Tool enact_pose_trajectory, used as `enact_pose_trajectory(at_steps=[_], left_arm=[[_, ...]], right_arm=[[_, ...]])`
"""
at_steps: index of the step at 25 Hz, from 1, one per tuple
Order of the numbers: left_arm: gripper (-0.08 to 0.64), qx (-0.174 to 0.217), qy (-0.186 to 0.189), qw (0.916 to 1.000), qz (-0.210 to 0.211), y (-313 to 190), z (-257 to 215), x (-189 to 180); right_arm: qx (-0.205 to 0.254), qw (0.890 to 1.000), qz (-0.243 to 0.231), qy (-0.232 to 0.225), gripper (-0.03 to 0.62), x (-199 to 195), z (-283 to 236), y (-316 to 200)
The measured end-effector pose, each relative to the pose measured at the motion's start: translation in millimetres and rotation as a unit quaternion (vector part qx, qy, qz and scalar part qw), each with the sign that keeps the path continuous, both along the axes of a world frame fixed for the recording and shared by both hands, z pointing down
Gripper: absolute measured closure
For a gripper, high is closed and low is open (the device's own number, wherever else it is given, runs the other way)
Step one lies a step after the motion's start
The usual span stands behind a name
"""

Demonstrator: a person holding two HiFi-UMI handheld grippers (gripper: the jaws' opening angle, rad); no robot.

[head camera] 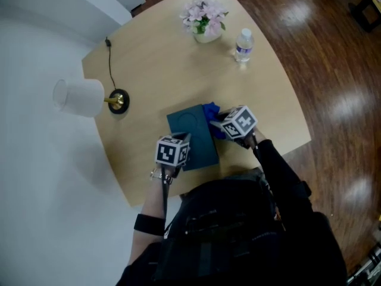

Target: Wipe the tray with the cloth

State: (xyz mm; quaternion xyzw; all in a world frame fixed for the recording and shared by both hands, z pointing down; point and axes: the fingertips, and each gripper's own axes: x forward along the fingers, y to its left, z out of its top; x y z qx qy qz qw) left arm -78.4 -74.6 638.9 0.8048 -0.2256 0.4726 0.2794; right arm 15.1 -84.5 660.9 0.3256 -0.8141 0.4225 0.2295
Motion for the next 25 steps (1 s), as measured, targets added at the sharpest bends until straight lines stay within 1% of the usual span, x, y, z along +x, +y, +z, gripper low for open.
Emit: enact_pose_trajectory(at_steps=[5, 10, 14, 16, 19, 21, 23, 25], left_arm=[[0.557, 0.005, 0.008, 0.9999, 0.001, -0.6, -0.3, -1.6], [0.557, 0.018, 0.009, 0.9998, 0.004, 0.1, -0.7, -1.5], [0.557, 0.019, 0.012, 0.9997, 0.009, 0.1, 0.0, -1.4], [0.557, 0.022, 0.012, 0.9996, 0.011, 0.2, 0.0, -1.3], [0.557, 0.025, 0.012, 0.9995, 0.014, 1.3, 0.3, -1.7], [0.557, 0.025, 0.013, 0.9995, 0.014, 1.6, 0.3, -1.3], [0.557, 0.024, 0.012, 0.9996, 0.012, 1.7, 0.2, -0.5], [0.557, 0.023, 0.011, 0.9996, 0.009, 1.9, 0.3, -0.5]], right_arm=[[-0.025, 1.0, -0.006, -0.009, 0.511, -13.6, 1.9, 58.0], [-0.051, 0.998, -0.021, -0.013, 0.511, -27.1, 4.6, 120.5], [-0.066, 0.997, -0.037, -0.015, 0.511, -34.6, 8.5, 154.6], [-0.072, 0.996, -0.053, -0.012, 0.511, -36.2, 9.7, 166.5], [-0.062, 0.995, -0.08, -0.007, 0.511, -35.0, 4.7, 172.5], [-0.05, 0.996, -0.079, -0.007, 0.511, -27.7, -1.2, 163.4], [-0.035, 0.998, -0.055, -0.009, 0.511, -14.4, -7.1, 141.1], [-0.012, 1.0, -0.018, -0.007, 0.511, 0.6, -13.1, 105.5]])
